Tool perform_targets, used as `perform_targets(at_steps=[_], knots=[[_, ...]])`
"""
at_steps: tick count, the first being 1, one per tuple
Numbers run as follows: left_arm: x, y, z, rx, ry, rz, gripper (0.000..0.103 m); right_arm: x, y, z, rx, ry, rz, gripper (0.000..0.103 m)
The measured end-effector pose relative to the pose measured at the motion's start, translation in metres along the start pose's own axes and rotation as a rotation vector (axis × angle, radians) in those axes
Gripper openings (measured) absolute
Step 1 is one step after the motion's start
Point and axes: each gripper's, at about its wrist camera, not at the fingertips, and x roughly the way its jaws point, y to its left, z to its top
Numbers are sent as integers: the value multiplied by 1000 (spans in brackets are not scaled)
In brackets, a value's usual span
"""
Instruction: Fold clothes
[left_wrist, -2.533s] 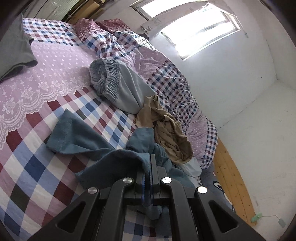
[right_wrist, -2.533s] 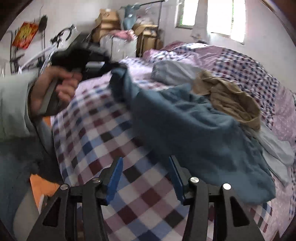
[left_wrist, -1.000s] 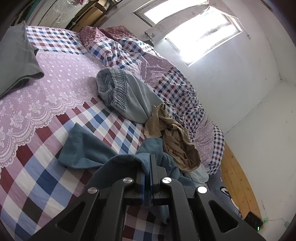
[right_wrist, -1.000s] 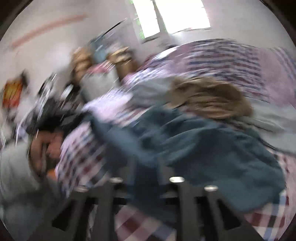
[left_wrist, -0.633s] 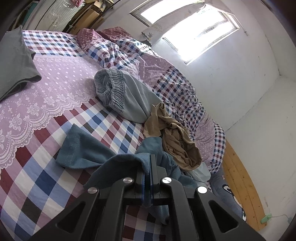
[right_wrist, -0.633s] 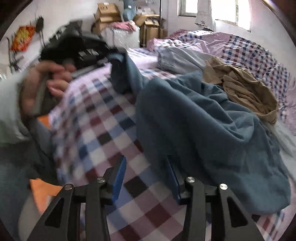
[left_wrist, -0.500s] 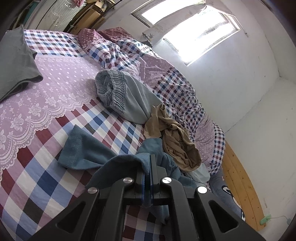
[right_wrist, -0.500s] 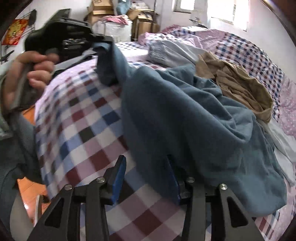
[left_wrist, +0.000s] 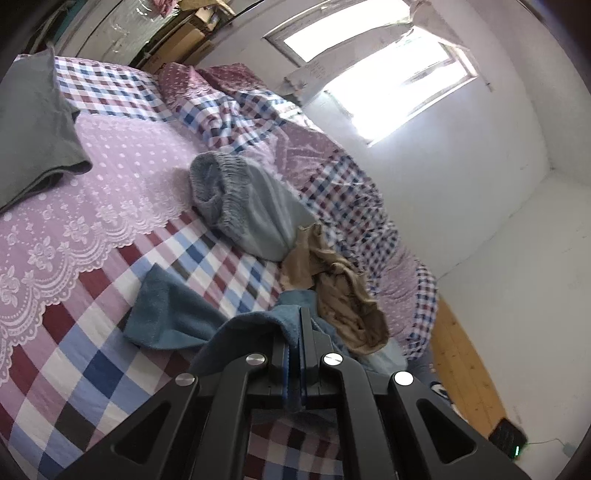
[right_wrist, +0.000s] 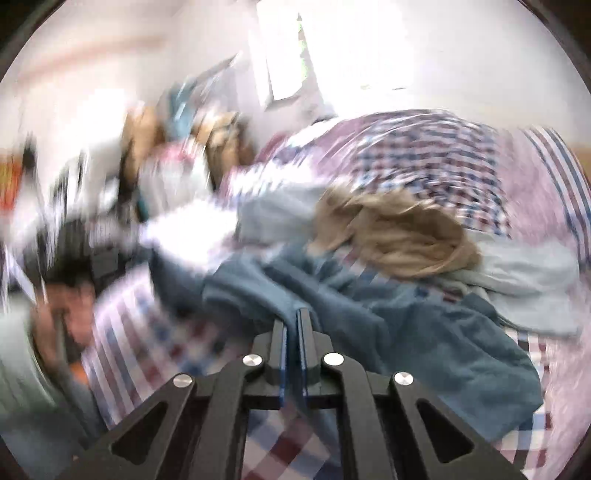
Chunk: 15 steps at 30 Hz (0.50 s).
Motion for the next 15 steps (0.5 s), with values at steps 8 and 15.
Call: perform_targets(at_steps=[8,15], knots=[[-3,-15,1,80,-9,-38,2,11,-103,-1,405,-23,-120,3],[11,-10,-4,58,55,-8,2,47,-137,-31,509,181,-363,33]])
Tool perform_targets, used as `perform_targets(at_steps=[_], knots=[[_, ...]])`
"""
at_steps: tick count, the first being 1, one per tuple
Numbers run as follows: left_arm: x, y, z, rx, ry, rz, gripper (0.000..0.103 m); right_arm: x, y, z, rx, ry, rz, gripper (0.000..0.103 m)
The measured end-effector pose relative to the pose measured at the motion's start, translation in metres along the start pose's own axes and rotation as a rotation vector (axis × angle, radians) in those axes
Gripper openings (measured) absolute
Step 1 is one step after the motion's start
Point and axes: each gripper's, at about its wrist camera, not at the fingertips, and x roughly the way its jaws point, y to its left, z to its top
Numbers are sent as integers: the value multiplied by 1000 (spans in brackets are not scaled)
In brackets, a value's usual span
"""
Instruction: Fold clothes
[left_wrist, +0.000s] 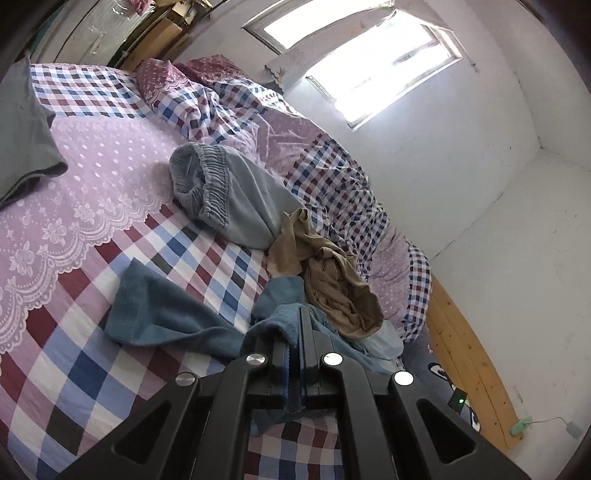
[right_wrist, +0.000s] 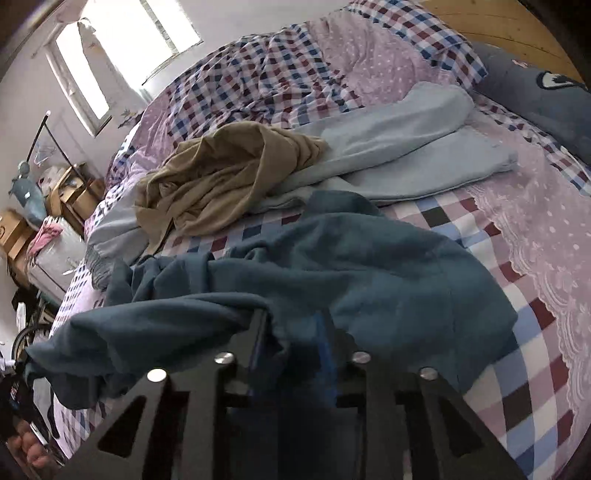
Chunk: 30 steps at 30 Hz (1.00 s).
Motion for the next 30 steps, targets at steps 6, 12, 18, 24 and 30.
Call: perform_targets(at_steps=[6,12,18,24,30], knots=[[1,4,1,-26,6,2,2,-54,28,-5,-161,-178,31,51],[4,3,0,-35,2,13,2,-61,75,-41,-420,-129,105,51],[6,-2,-2,-33,-4,9,2,-33,94,-73,-567,-30,9,39],[4,-1,0,-49,-22,3,2,-62,73,-55,-489,-163,-2,1],[-15,16,8,-156,-109,-49,2,-130,15,-21,-236,-368,193,1]])
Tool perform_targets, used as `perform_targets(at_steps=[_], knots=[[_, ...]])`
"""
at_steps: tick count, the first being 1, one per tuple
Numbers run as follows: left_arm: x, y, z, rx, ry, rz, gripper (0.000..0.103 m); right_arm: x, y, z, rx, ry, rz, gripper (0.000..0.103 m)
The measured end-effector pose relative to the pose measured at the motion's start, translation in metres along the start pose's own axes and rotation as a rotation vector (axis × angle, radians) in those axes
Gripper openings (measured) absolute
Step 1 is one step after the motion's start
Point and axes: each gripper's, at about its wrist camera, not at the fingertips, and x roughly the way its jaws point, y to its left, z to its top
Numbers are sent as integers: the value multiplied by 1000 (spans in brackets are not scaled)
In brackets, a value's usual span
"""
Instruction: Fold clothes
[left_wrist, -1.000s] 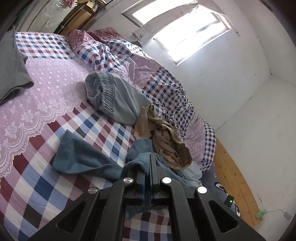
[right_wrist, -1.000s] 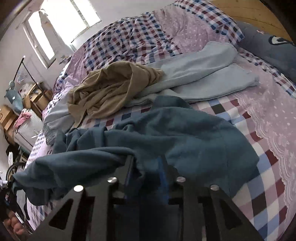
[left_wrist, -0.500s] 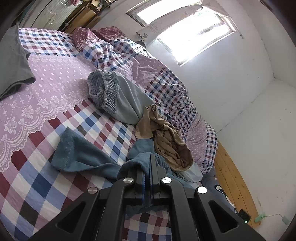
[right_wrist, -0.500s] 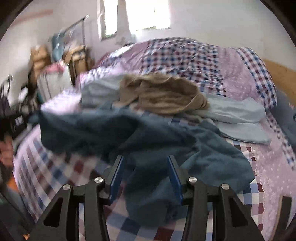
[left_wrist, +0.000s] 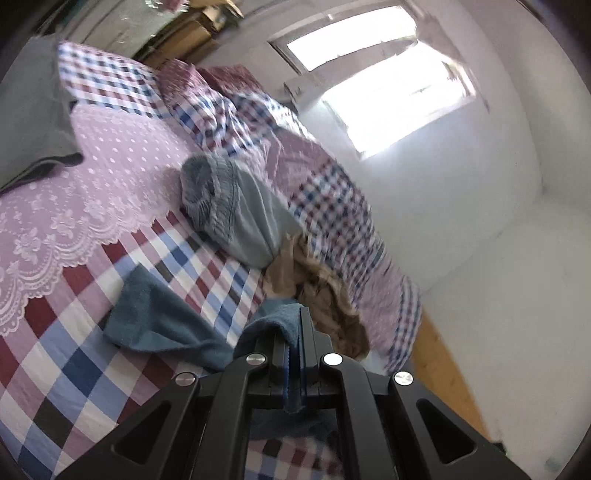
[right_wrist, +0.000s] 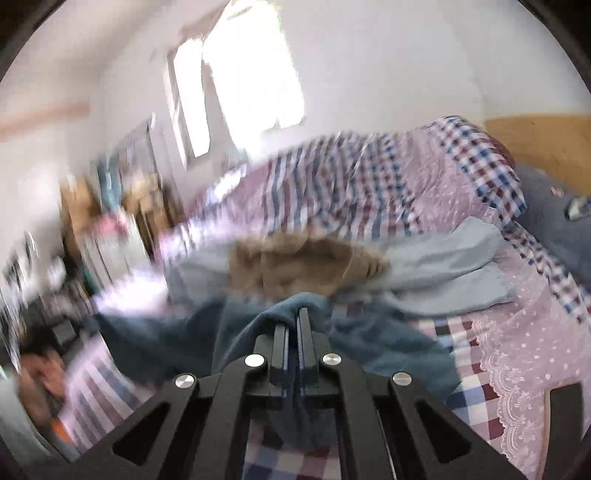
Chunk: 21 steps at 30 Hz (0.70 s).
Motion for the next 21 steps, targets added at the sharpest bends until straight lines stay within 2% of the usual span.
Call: perform_targets(at_steps=[1,3,5,7,10,11,13,16,19,21], knots=[[-3,4,2,-20,-15,-4,2,-10,-13,6,58,-37,13,2],[-5,10,5,-55,-23,-2,2,-15,-39,9,159,-58,-7,2],[-4,14,5,-71,-17,-3,2,-6,-68,1,247,-23,-93,2],[0,9,3,-42,-1,11,2,13,-87,-13,309,75,-192,5],[7,-4,-2,35,19,48,2,44,-102,-29,318,250,-334,6],[8,-6,-3,52,27,56,2,48,-103,-32,312,282,-367,6],[13,-7,-6,66,42,73,2,44,-100,-34,290,290,-394,9],[14,-4,-7,49,49,84,2,30,-91,-34,263,259,-398,48],[15,-1,-8,34,55,90,2,22,-86,-32,266,257,-342,48],[16,0,-9,30,60,94,2,21,-77,-37,250,294,-283,48]])
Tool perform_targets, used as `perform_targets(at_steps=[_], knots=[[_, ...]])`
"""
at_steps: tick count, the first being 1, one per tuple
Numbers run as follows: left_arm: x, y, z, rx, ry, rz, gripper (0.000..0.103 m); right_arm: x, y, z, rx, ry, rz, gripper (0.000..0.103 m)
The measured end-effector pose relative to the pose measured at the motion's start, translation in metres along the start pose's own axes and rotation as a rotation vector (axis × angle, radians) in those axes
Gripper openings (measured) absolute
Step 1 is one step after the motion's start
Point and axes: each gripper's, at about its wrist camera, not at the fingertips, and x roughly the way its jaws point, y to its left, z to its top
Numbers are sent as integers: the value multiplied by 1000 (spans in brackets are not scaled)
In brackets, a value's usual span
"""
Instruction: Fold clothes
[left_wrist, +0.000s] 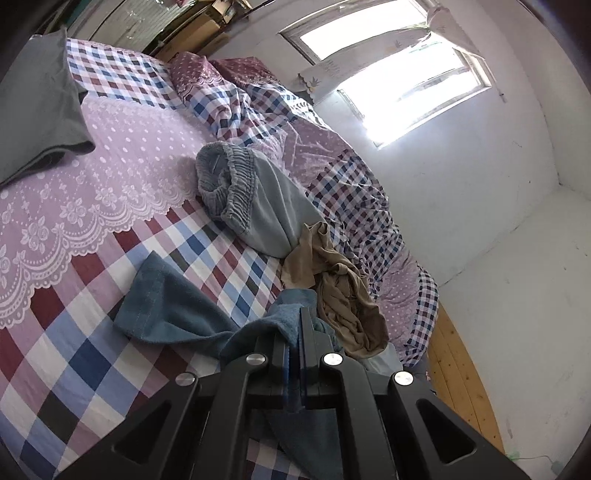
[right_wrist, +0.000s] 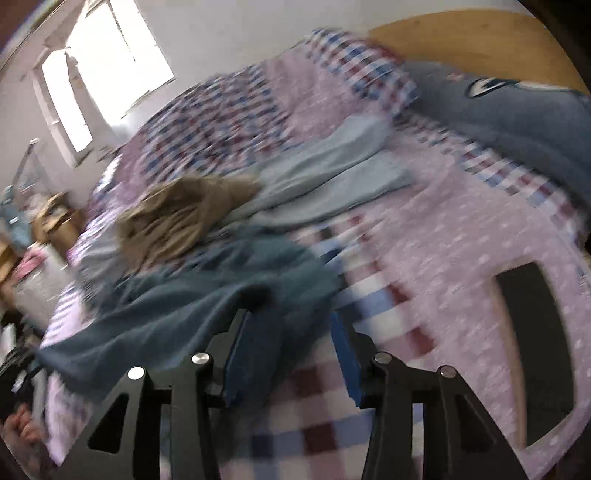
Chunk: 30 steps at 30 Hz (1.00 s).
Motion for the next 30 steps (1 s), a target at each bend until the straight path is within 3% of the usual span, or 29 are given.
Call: perform_targets(at_steps=[9,17,18,20,21,25,30], knots=[[2,-3,-3,-7,10,-1,2,-13,45,-55,-224,148,151,48],[-3,-6,-7,8,17,2,2,14,73,-87,-330,263,162,45],[-5,-6,-7,11,15,7,2,15,77,-88,-339,260,164,42],[-8,-6,-7,18,6,17,2,11,86,-91,-370,245,167,4],[-12,-7,-7,26,-5,23,2,7,91,-92,-384,237,179,4],[-26,-11,-5,63,-48,35,2,-22,130,-109,-498,216,345,3],[-52,-14,-1,93,-145,65,2,-59,183,-160,-654,268,598,3]])
